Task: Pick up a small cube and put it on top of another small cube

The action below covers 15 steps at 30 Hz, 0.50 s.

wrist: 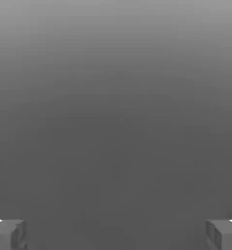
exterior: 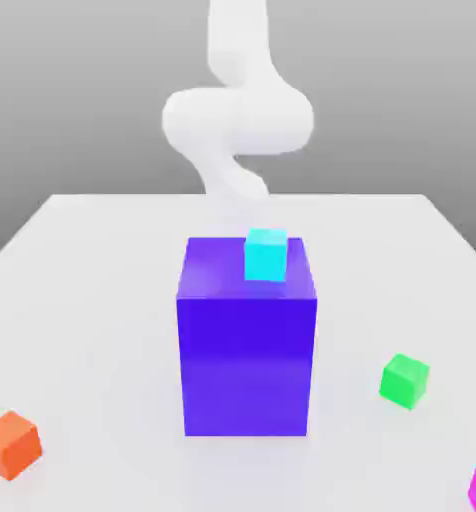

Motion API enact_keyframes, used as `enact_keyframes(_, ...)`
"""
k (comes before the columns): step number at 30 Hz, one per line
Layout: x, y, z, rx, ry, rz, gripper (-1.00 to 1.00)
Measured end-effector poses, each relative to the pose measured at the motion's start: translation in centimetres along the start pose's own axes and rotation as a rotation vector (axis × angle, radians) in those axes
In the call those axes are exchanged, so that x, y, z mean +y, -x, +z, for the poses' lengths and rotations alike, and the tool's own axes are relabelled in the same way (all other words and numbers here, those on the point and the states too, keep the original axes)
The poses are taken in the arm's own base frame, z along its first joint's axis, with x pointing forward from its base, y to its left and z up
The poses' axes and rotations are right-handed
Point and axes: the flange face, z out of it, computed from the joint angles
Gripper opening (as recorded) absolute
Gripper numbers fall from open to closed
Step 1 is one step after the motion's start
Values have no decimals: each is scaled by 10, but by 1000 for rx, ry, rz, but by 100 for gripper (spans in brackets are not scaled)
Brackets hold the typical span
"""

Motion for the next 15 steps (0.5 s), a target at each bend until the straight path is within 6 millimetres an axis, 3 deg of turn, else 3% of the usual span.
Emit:
enact_keyframes(7, -38, 29, 117, -203, 11, -294, 0)
enact_keyframes(15, -70, 104, 243, -410, 13, -633, 0)
